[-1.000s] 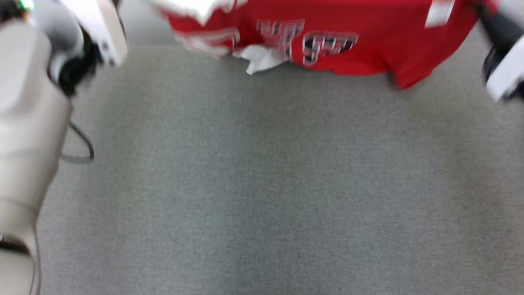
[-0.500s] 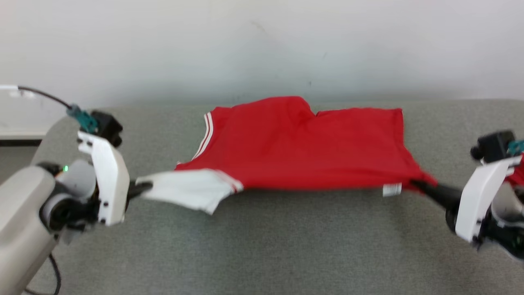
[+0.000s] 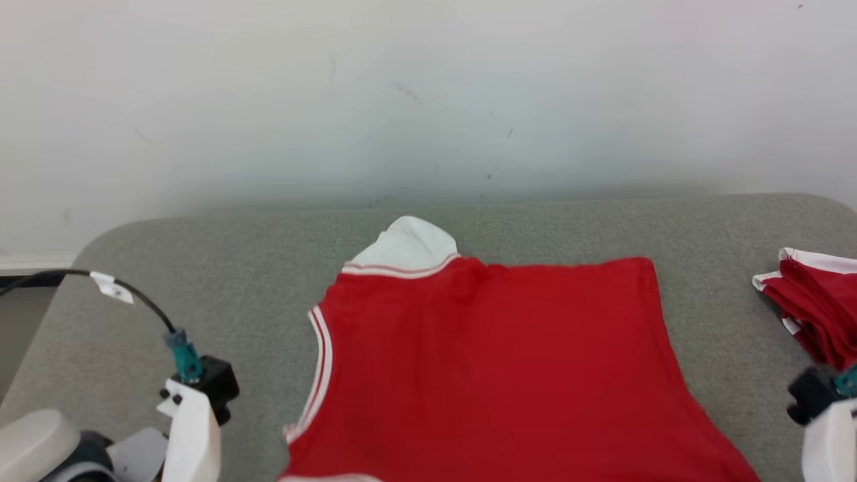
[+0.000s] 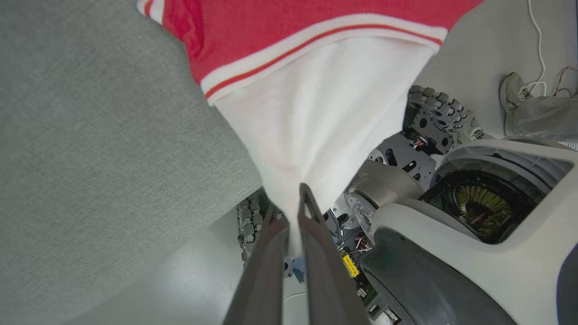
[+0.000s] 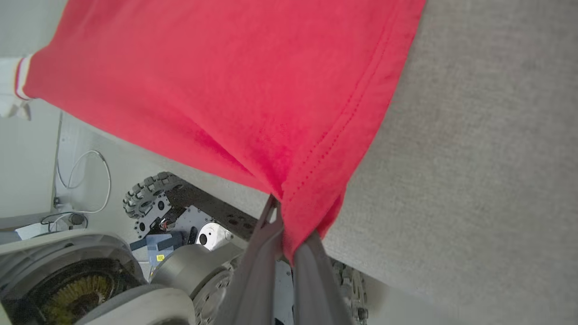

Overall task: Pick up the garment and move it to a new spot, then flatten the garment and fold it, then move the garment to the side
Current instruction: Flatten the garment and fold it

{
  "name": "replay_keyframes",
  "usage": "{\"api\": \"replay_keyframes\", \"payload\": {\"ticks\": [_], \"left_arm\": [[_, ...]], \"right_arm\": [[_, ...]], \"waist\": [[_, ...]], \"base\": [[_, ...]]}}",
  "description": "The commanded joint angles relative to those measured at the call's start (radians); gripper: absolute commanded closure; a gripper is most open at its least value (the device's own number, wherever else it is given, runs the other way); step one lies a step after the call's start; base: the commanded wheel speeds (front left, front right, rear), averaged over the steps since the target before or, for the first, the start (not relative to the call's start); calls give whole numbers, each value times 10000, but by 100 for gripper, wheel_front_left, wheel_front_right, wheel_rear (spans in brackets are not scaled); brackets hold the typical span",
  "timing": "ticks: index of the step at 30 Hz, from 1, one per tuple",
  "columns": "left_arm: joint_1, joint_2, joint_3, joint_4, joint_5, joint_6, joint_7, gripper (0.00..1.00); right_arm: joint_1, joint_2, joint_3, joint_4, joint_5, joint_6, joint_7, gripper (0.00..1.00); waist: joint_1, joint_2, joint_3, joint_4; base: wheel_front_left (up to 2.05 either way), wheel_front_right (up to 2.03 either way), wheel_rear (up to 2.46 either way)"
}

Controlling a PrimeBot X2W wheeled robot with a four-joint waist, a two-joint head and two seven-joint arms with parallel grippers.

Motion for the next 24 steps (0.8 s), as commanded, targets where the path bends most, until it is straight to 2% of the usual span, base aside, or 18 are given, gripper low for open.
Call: {"api": "replay_keyframes", "payload": {"ticks": [1, 7, 11, 16, 24], "left_arm": [[149, 103, 29, -76, -165, 53, 32, 100], [640, 727, 93, -1166, -751, 605, 206, 100], [556, 804, 216, -1303, -801, 752, 161, 100], [-98, 388, 397, -797, -623, 691, 355, 100], [-1450, -868, 329, 1109, -82, 342, 803, 100]], "right_arm": [[192, -209, 5, -50, 51, -21, 58, 100], [848, -1526, 36, -1327, 200, -21, 483, 100], [742, -1822, 40, -1657, 289, -21, 507, 100], [25, -1299, -29, -1370, 447, -19, 644, 100], [-1276, -64, -24, 216, 789, -19, 1213, 100]], "waist": [[3, 0, 0, -1], [3, 0, 44, -89], [3, 0, 259, -237], [3, 0, 763, -412], [3, 0, 1355, -622]], "base": [[0, 0, 0], [0, 0, 0], [0, 0, 0], [0, 0, 0], [0, 0, 0]]}}
